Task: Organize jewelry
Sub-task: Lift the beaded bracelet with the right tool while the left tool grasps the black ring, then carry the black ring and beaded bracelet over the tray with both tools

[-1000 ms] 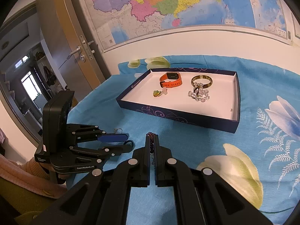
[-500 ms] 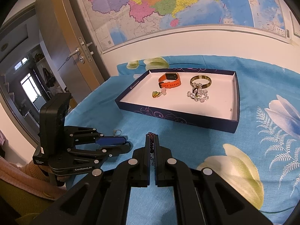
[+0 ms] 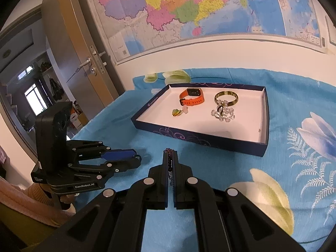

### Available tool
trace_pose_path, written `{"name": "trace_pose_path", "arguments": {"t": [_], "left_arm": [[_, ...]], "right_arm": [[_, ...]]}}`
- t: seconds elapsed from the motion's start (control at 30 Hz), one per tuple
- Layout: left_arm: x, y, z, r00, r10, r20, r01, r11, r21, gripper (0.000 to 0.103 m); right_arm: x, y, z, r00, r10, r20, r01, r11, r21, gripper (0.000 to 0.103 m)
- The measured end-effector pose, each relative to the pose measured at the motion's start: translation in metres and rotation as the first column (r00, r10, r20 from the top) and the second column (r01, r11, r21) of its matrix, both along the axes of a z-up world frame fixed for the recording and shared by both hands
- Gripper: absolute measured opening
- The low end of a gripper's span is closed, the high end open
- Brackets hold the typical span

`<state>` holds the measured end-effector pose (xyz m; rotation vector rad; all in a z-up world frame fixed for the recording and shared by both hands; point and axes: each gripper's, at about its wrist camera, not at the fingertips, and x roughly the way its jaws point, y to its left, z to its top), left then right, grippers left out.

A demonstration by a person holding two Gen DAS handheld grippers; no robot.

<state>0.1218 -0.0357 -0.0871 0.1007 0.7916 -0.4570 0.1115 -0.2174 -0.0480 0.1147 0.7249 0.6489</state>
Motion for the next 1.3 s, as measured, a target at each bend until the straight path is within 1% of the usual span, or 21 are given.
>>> {"name": "trace_pose_path", "arguments": {"t": [0.6,1.3], "left_arm": [[0.016,0.01,0.026,0.996,0.043,0.072,-0.041,0.999,-0.031,0.023],[0.045,0.01,0.033,0.993,0.064,0.099,-0.061,0.998,-0.03,0.023]], "right_arm": [[0.018,0.006,0.01,0.999,-0.002,0.034,0.001,1.0,0.011,0.002],[0.046,0.005,0.016,0.999,-0.016,0.049,0.015,1.0,0.028,0.002]]}}
